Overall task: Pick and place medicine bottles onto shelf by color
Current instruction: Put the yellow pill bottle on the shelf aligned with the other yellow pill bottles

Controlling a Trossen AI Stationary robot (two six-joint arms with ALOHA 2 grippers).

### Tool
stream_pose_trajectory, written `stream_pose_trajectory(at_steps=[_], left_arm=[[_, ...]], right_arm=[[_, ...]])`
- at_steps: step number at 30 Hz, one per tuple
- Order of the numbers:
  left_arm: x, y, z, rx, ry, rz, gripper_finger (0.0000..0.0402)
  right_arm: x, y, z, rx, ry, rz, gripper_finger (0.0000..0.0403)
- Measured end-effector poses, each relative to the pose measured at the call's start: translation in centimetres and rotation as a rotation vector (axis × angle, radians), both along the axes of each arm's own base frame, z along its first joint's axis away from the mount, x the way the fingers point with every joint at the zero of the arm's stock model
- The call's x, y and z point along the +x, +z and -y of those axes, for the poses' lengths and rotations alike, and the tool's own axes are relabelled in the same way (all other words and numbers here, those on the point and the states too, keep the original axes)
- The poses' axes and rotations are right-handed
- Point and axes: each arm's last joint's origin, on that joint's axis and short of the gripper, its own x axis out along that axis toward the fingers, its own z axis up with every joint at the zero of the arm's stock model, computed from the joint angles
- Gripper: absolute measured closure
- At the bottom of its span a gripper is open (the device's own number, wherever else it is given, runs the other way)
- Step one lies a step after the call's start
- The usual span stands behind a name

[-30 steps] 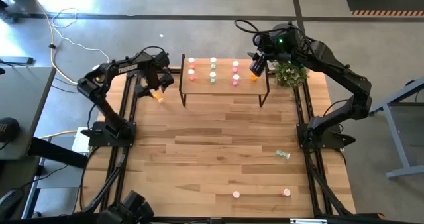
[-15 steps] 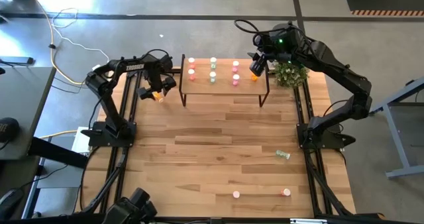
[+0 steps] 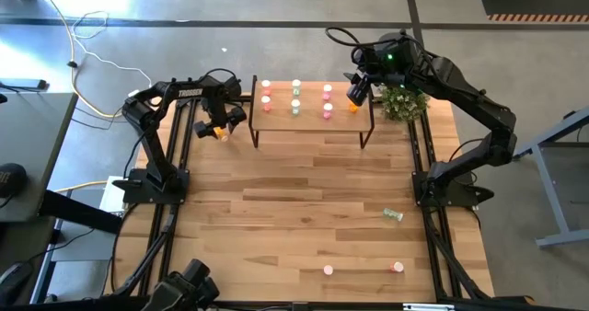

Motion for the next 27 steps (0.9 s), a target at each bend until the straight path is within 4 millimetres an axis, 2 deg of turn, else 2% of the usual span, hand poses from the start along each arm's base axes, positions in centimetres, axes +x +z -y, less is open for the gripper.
stream_pose_trajectory(at_steps=[3,11,15,19,27], left_arm=[[0.0,-0.01,-0.01,0.0,-0.012,0.001,0.0173],[0.01,-0.07,-0.03,0.003,-0.043,0.003,0.026],[-0.03,-0.1,0.05,-0.002,-0.057,-0.001,0.029],[-0.08,-0.11,0.12,-0.01,-0.087,-0.002,0.0305],[-0.17,-0.02,0.53,-0.047,-0.186,0.01,0.0308]], right_arm=[[0.0,0.0,0.0,0.0,0.0,0.0,0.0208],[0.0,0.0,0.0,0.0,0.0,0.0,0.0208],[0.0,0.0,0.0,0.0,0.0,0.0,0.0208],[0.0,0.0,0.0,0.0,0.0,0.0,0.0208],[0.0,0.0,0.0,0.0,0.0,0.0,0.0208]])
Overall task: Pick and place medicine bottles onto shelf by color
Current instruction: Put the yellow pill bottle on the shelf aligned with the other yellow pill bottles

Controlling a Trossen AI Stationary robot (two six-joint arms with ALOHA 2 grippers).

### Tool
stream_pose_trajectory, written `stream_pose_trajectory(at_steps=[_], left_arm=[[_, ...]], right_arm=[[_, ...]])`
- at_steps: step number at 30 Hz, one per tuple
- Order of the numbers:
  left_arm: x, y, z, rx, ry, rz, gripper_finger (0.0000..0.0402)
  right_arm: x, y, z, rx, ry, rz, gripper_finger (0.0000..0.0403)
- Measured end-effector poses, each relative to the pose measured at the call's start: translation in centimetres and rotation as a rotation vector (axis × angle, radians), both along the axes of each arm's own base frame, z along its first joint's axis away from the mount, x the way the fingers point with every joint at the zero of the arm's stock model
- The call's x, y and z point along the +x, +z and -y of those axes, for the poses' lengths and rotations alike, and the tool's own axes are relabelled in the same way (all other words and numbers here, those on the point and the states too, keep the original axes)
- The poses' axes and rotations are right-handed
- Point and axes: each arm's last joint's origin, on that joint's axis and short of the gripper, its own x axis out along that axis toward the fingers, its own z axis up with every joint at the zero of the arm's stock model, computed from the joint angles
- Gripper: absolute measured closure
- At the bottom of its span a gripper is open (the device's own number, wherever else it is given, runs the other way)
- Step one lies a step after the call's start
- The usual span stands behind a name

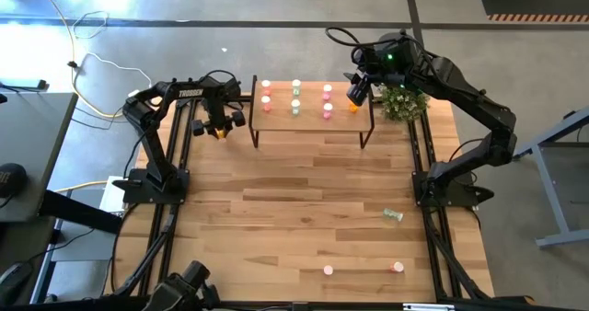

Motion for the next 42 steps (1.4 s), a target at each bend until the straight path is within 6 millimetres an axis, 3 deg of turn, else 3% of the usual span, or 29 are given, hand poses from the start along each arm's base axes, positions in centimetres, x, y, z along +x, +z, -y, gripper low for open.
stream_pose_trajectory(at_steps=[11,24,33,42], left_arm=[[0.6,2.9,1.4,0.054,-0.25,0.046,0.0309],[-0.6,11.0,2.6,0.392,-0.361,0.101,0.0309],[0.5,18.0,6.1,0.638,-0.678,0.267,0.0309],[3.3,24.8,11.3,0.867,-1.112,0.467,0.0309]], right_arm=[[0.0,0.0,0.0,0.0,0.0,0.0,0.0208],[0.0,-0.1,0.0,0.004,0.0,-0.008,0.0208],[-0.1,-0.4,-0.2,0.122,-0.029,0.042,0.0208],[0.3,-0.4,-1.1,0.482,0.093,0.223,0.0208]])
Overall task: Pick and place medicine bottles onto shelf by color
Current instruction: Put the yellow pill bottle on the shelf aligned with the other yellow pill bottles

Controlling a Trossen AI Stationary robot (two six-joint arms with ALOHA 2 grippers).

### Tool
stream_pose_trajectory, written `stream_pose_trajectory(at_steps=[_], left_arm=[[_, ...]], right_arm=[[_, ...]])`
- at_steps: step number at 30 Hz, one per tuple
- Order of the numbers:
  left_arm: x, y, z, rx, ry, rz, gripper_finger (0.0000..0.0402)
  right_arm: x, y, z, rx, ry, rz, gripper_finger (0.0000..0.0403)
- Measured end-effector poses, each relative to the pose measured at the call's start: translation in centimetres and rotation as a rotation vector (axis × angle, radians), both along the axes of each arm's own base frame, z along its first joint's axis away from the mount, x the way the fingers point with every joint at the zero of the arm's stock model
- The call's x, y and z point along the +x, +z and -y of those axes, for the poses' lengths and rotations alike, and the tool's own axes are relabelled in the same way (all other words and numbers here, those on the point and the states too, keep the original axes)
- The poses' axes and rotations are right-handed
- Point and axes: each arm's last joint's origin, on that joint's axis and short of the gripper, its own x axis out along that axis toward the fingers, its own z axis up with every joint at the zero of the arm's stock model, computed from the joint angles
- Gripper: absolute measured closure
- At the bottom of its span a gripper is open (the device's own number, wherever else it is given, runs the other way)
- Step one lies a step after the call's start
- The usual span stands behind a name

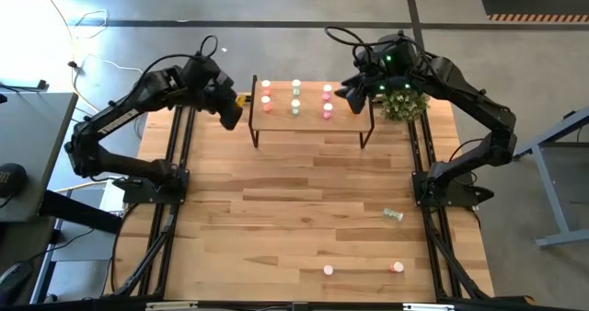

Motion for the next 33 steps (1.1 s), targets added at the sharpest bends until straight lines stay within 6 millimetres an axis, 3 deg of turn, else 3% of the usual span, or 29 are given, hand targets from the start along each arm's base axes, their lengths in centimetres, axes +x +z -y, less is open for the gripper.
stream_pose_trajectory(at_steps=[6,14,21,33], left_arm=[[1.9,2.3,3.4,0.181,-0.278,-0.006,0.0309],[4.0,2.7,7.5,0.506,-0.551,-0.146,0.0309],[6.6,2.6,11.4,0.785,-0.726,-0.233,0.0309],[12.8,0.3,18.2,1.24,-0.747,-0.491,0.0309]], right_arm=[[0.4,0.1,-1.2,0.253,0.108,0.082,0.0208],[1.3,0.2,-3.7,0.524,0.209,0.102,0.0208],[2.0,0.2,-6.3,0.661,0.335,0.071,0.0208],[4.0,-0.1,-9.0,0.844,0.412,0.037,0.0208]])
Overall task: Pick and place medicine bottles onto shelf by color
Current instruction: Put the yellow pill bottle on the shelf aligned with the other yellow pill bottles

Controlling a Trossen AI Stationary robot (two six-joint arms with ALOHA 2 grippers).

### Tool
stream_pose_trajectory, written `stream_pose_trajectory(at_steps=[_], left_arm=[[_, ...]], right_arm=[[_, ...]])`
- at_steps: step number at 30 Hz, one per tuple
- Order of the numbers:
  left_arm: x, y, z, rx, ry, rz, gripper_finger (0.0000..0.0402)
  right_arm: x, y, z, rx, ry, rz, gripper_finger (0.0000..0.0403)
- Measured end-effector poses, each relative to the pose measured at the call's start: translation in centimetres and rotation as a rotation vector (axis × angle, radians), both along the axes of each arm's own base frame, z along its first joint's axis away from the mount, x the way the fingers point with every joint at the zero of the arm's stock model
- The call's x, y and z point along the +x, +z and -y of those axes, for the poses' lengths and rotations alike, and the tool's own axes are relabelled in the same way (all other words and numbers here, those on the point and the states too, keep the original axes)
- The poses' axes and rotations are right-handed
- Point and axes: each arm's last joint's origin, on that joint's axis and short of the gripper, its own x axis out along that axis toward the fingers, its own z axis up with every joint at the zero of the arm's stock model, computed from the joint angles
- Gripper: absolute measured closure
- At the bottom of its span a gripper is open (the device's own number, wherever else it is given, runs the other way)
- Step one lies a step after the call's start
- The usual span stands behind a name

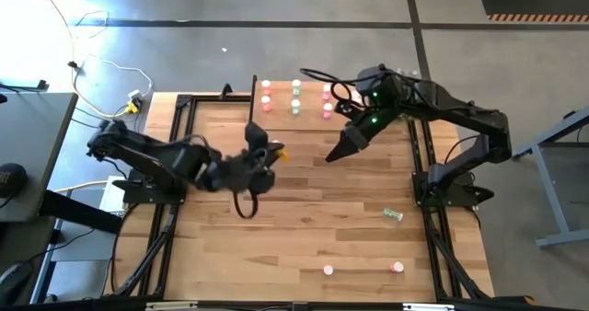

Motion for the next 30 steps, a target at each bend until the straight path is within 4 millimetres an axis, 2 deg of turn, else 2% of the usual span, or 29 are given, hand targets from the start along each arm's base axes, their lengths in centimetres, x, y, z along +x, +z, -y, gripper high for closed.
stream_pose_trajectory(at_steps=[7,13,22,30], left_arm=[[3.1,-0.8,2.8,0.279,0.019,-0.038,0.0309],[4.4,-0.8,3.8,0.363,0.013,-0.032,0.0309],[4.9,0.3,3.9,0.413,0.004,0.011,0.0309],[4.9,0.5,4.0,0.454,-0.028,-0.006,0.0309]], right_arm=[[1.9,-0.2,-0.3,0.08,0.032,0.022,0.0208],[3.0,-0.7,-0.6,0.103,0.042,0.018,0.0208],[4.1,-1.5,-0.3,0.104,0.035,0.003,0.0208],[5.1,-1.0,0.1,0.154,0.038,0.069,0.0209]])
